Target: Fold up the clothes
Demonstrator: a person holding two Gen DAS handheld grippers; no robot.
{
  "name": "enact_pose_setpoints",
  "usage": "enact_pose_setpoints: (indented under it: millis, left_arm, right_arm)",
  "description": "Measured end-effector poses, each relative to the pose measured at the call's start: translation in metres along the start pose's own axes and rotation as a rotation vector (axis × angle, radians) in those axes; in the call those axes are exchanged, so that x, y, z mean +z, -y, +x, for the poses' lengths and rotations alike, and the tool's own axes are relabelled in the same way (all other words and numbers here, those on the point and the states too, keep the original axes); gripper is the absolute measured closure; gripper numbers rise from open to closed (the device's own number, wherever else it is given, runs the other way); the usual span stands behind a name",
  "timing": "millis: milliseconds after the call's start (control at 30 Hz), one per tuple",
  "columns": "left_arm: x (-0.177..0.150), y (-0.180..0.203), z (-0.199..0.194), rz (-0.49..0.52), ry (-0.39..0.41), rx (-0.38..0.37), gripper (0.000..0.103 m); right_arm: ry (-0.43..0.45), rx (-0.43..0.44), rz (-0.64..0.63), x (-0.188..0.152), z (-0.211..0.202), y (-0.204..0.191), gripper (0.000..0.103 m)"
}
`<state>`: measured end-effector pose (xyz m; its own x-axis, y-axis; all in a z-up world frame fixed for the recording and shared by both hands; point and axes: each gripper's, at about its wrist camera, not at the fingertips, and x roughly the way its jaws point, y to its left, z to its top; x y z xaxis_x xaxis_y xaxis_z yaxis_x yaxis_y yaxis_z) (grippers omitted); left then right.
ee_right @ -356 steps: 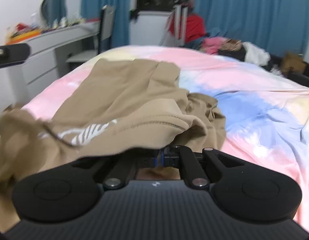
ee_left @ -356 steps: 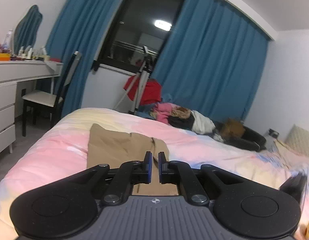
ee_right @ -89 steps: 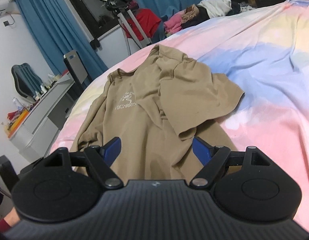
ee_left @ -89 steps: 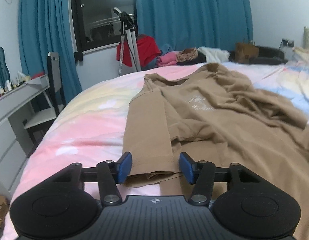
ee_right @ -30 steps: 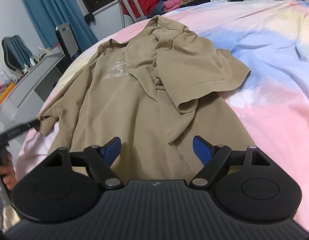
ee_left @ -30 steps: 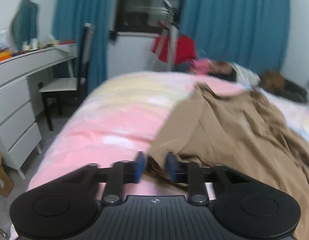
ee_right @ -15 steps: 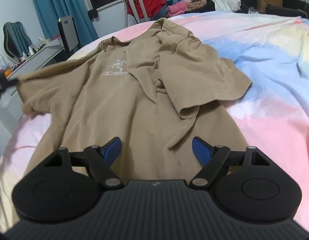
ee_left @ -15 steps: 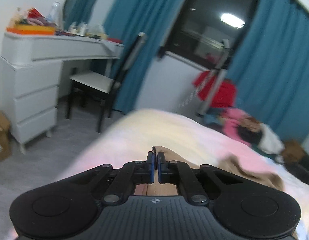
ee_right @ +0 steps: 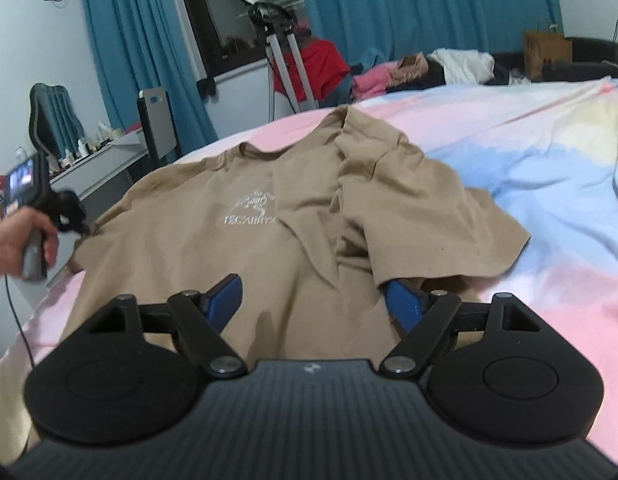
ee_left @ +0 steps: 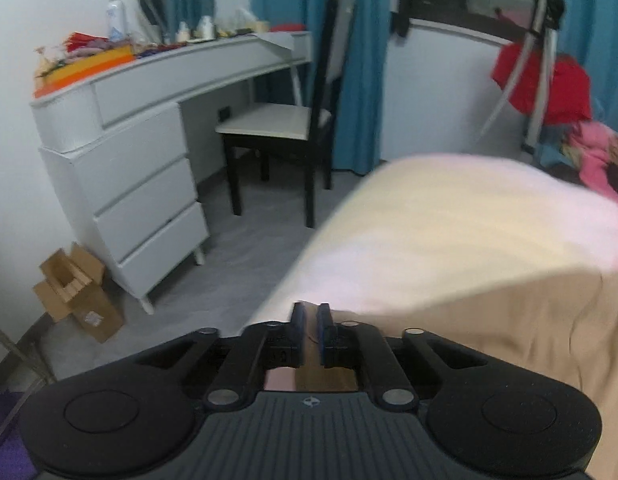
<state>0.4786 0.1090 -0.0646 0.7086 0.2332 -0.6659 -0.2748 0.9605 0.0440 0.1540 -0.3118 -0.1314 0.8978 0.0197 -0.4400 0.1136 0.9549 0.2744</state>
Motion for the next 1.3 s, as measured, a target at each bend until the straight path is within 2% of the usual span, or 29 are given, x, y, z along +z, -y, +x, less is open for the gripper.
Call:
enact_pose_setpoints:
  millis: [33,67,167,233,333,467,633,700,833,900,1033,1100,1233,1267,1300]
  left_arm:
    - [-0.005,0.0,-0.004,-0.004,0.006,0.002,0.071]
    - [-0.009,0.0,-0.01,-0.011,0.016,-0.008,0.07]
    - [-0.018,0.009,-0.043,0.025,0.056,-0.087,0.055]
    - [-0.025,0.017,-0.076,0.059,0.096,-0.105,0.038]
    - [-0.043,0.033,-0.137,0.11,0.149,-0.159,0.024]
    - [-0.088,0.047,-0.227,0.147,0.187,-0.252,0.016]
    - [-0.158,0.051,-0.322,0.102,0.14,-0.365,0.008]
    - [-0.186,0.049,-0.349,0.073,0.11,-0.414,0.006]
    - [-0.237,0.054,-0.366,0.122,0.065,-0.451,0.006]
    - [-0.253,0.055,-0.359,0.122,0.028,-0.481,0.006]
    - [-0.258,0.055,-0.342,0.146,0.037,-0.482,0.006]
    - [-0.26,0.053,-0.333,0.122,0.036,-0.515,0.006]
    - [-0.258,0.052,-0.305,0.049,-0.001,-0.545,0.006]
    - [-0.257,0.052,-0.302,0.042,-0.001,-0.545,0.006]
    - [-0.256,0.053,-0.299,0.035,0.0,-0.545,0.006]
  right_arm:
    - [0.006,0.006,-0.013,0.0,-0.001,0.0,0.023]
    - [0.012,0.015,-0.03,0.0,-0.002,0.0,0.023]
    - [0.022,0.005,-0.054,0.003,-0.006,0.002,0.023]
    - [0.023,0.013,-0.042,0.006,-0.009,0.003,0.023]
    - [0.029,0.011,-0.039,0.009,-0.017,0.004,0.023]
    - [0.034,0.028,-0.005,0.013,-0.029,0.009,0.023]
    - [0.029,0.069,0.091,0.022,-0.047,0.024,0.024]
    - [0.019,0.079,0.162,0.026,-0.053,0.037,0.028]
    - [-0.016,0.06,0.316,0.031,-0.058,0.068,0.029]
    - [-0.063,0.027,0.401,0.03,-0.049,0.088,0.038]
    - [-0.135,-0.041,0.576,0.025,-0.016,0.121,0.039]
    - [-0.157,-0.062,0.644,0.022,0.005,0.133,0.039]
    - [-0.137,-0.05,0.753,0.019,0.041,0.157,0.039]
    - [-0.109,-0.04,0.771,0.02,0.049,0.162,0.041]
    - [-0.086,-0.038,0.776,0.023,0.056,0.165,0.052]
